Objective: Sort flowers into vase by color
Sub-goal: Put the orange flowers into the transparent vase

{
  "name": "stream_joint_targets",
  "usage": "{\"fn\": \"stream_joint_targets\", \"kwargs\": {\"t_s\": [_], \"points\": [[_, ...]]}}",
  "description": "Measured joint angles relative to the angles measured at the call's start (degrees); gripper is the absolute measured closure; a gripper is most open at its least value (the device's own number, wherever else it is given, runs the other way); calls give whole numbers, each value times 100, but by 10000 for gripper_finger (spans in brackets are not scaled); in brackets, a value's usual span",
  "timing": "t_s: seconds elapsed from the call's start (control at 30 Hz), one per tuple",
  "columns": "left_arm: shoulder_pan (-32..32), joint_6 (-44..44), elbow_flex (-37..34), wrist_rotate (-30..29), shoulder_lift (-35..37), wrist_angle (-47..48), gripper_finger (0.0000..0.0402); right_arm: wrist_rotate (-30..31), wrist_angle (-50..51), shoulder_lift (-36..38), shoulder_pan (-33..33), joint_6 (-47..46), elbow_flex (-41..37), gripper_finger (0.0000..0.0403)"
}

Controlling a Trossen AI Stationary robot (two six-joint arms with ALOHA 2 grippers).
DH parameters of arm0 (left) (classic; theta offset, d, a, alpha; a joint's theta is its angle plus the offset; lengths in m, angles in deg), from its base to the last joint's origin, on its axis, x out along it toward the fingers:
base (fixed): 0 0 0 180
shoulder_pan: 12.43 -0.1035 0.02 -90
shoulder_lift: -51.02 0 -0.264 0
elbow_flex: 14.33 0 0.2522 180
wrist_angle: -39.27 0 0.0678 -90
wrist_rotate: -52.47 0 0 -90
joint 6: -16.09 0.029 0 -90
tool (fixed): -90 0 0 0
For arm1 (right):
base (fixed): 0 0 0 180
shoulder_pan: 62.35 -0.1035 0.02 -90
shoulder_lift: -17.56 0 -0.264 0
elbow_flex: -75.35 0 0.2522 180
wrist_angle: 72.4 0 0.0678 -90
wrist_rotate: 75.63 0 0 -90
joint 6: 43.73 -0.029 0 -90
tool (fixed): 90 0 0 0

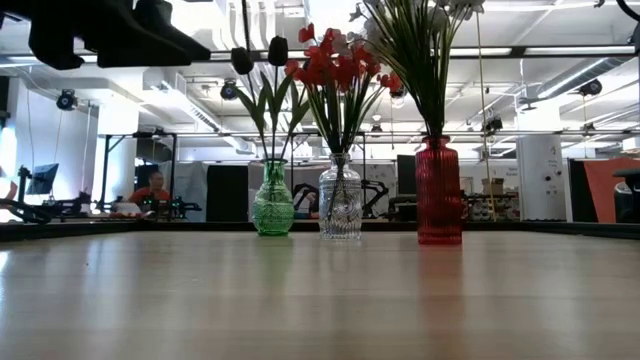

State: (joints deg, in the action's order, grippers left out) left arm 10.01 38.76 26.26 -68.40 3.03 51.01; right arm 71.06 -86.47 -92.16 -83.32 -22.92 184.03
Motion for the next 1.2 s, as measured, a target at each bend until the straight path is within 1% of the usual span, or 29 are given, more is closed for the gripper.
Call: {"fn": "stream_joint_targets", "kwargs": {"t_s": [0.03, 0.1, 0.13, 0.2, 0.27, 0.33, 0.37, 0.4, 0.47, 0.6, 0.73, 0.9, 1.0, 1.13, 1.2], "points": [[0, -2, 0, 0, 6, 16, 175, -36, -414, -89, 0, 317, -172, 387], [0, -2, 2, 0, 17, 9, 175, -143, -1753, -326, 0, 1321, -509, 387], [0, 0, 2, 0, 20, 11, 175, -195, -2540, -460, -17, 1934, -648, 387], [0, -2, 2, 0, 20, 29, 175, -283, -4435, -744, -70, 3240, -894, 387], [0, -2, 2, 0, 30, 112, 175, -230, -6115, -982, -106, 4288, -1058, 387], [0, -2, 2, 0, 42, 179, 175, 254, -6195, -1000, -105, 4633, -1160, 387], [0, -2, 2, 0, 48, 202, 175, 682, -6116, -991, -67, 4655, -1188, 387], [0, -1, 2, 0, 51, 194, 175, 1034, -5914, -986, -13, 4573, -1193, 387], [0, -2, 2, 0, 62, 193, 175, 1374, -5532, -948, 75, 4317, -1187, 387], [-7, -2, 2, 0, 73, 177, 175, 1505, -5323, -839, 122, 4182, -1158, 387], [-7, -2, 2, 0, 79, 202, 175, 2162, -5218, -685, 264, 4194, -1102, 387], [-7, -6, 2, 0, 112, 181, 175, 2496, -5166, -655, 514, 4001, -1102, 387], [-7, -22, 2, 1, 163, 202, 175, 2679, -4850, -650, 630, 3789, -1098, 387], [-7, -64, 2, 0, 223, 231, 174, 2889, -4447, -655, 727, 3654, -807, 387], [-7, -67, 2, 0, 244, 257, 175, 2890, -4160, -642, 691, 3624, -567, 387]]}}
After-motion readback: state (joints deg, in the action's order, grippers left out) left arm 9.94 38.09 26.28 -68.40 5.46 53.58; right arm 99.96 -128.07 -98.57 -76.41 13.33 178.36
